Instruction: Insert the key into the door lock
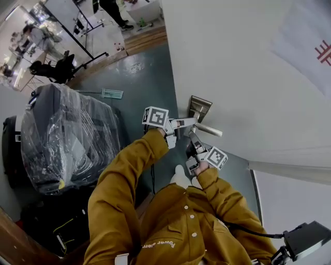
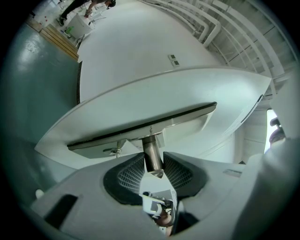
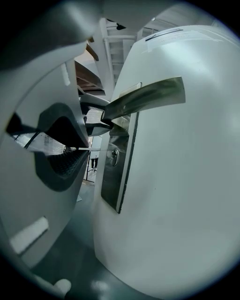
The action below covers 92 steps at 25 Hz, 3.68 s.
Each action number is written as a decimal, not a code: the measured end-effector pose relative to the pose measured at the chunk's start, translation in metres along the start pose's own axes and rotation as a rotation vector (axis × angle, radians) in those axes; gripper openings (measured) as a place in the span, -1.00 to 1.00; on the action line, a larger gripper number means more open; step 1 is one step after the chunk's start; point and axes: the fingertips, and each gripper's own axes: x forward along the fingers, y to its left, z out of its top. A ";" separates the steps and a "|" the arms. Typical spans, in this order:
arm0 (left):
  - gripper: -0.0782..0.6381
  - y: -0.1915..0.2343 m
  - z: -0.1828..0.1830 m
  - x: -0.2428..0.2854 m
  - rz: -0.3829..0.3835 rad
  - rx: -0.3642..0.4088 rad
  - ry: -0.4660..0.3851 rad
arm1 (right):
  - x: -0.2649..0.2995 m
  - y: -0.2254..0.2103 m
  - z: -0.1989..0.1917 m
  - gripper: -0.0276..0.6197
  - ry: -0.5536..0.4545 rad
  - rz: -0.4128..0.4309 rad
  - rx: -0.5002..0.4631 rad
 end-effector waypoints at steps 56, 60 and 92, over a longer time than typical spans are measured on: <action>-0.44 -0.016 0.000 0.006 -0.074 -0.014 0.011 | 0.000 -0.020 0.003 -0.83 -0.020 -0.117 -0.028; -0.45 -0.011 0.000 0.004 -0.050 -0.024 0.003 | -0.001 -0.019 0.005 -0.83 -0.053 -0.103 -0.009; -0.47 -0.021 -0.005 -0.021 0.073 0.133 -0.134 | -0.048 -0.030 0.003 -0.59 0.105 -0.177 -0.180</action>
